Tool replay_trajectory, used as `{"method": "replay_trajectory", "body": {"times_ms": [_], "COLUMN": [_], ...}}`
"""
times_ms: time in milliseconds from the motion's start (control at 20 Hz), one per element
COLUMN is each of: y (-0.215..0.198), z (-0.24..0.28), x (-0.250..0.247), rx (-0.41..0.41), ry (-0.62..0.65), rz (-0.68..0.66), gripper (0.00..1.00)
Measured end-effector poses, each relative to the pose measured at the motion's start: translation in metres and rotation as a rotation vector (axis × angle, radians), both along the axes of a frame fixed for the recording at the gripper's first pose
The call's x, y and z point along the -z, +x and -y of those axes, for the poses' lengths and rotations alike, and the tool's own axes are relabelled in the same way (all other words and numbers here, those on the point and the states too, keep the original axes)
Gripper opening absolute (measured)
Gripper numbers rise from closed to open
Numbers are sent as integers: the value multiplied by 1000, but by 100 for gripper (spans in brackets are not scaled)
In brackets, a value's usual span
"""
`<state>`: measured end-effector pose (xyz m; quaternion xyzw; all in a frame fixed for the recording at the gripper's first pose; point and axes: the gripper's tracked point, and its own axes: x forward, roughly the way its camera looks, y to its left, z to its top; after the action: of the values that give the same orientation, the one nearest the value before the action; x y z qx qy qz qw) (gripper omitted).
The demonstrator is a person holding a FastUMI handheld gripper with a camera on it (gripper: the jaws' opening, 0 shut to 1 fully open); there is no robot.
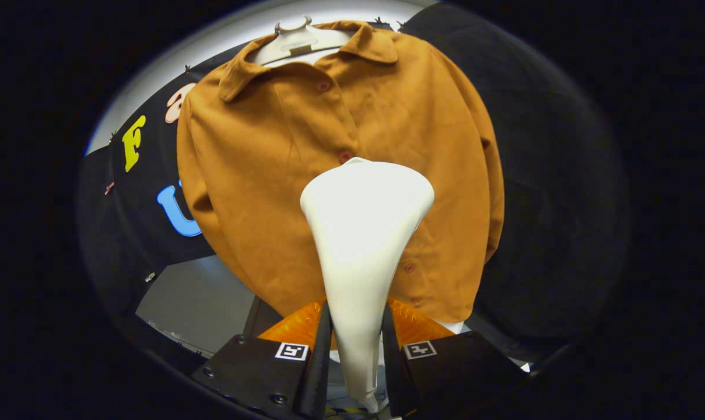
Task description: Iron the clothes twice with a garment steamer, once on the left side and once on the right side.
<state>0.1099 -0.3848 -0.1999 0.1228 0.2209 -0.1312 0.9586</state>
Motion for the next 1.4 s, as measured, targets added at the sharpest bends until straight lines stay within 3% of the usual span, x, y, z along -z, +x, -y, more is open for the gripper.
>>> {"method": "replay_trajectory", "body": {"times_ms": [250, 500, 900, 1400], "y": [14, 34, 46, 23], "z": [52, 74, 91, 97], "x": [-65, -81, -21, 47], "rx": [53, 51, 58, 98], "ry": [-78, -79, -57, -33], "rz": [123, 175, 81, -53], "gripper": [44, 44, 44, 44]}}
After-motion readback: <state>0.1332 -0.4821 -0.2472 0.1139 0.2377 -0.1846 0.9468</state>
